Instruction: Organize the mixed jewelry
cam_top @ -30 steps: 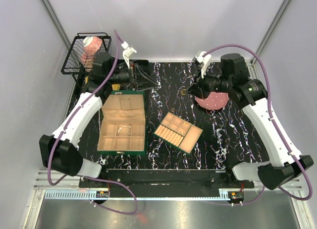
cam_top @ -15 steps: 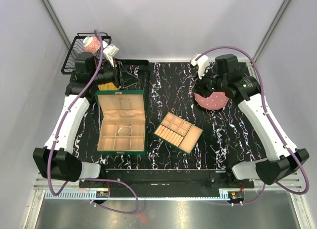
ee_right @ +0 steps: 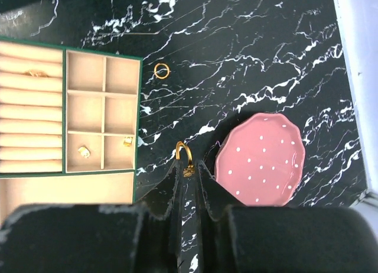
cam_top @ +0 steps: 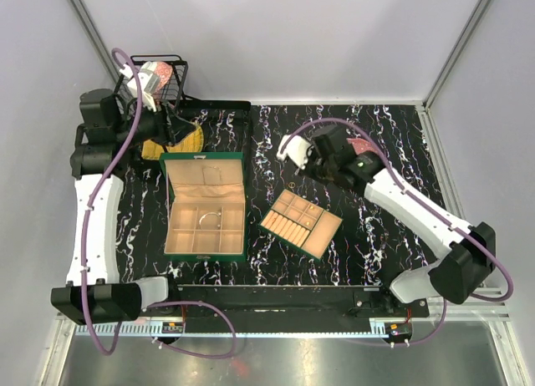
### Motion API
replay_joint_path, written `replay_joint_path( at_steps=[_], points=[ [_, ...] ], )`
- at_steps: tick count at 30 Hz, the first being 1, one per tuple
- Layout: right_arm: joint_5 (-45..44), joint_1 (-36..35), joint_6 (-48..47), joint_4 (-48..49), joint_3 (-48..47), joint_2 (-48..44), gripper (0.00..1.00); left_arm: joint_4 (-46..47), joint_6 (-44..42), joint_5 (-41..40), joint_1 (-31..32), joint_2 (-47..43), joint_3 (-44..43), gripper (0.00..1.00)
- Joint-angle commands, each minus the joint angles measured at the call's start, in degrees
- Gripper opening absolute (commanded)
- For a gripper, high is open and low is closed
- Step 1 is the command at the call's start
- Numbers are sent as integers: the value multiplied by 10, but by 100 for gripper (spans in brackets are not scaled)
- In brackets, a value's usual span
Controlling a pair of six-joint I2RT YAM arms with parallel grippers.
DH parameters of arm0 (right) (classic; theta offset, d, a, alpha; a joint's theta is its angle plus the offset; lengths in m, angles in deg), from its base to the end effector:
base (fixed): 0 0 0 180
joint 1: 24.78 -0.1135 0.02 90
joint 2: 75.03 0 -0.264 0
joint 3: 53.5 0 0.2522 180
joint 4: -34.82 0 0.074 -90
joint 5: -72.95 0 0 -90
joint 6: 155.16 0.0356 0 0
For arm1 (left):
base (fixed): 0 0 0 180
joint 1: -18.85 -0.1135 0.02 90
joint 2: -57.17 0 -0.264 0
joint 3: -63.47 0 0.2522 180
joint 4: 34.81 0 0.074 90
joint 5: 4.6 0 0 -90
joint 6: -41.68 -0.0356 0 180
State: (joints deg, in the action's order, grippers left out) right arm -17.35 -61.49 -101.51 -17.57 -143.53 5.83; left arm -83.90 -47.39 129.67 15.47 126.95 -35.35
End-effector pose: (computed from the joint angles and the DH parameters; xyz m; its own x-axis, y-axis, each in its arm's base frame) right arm 0.2462 0.1833 0.3393 -0.0897 -0.8062 -0.5848 -0.8044 0.4049 -0.4348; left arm 0.2438 -0.0105 0.4495 -0.3521 -0.0324 -0.9354 0.6067 0.7530 -0.2545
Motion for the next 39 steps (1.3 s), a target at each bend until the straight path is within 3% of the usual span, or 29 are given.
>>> replay_joint_path(
  at_steps=[1, 8, 17, 39],
  points=[
    [-73, -46, -94, 88, 57, 2, 0, -32, -22, 5, -43, 3, -18, 45],
    [-121, -137, -174, 216, 176, -26, 0, -41, -11, 61, -109, 33, -25, 45],
    [-175, -228, -293, 350, 283, -9, 0, -69, -16, 61, -122, 54, -54, 45],
    [-174, -304, -371, 350, 323, 48, 0, -89, -37, 73, -134, 56, -47, 45]
  ],
)
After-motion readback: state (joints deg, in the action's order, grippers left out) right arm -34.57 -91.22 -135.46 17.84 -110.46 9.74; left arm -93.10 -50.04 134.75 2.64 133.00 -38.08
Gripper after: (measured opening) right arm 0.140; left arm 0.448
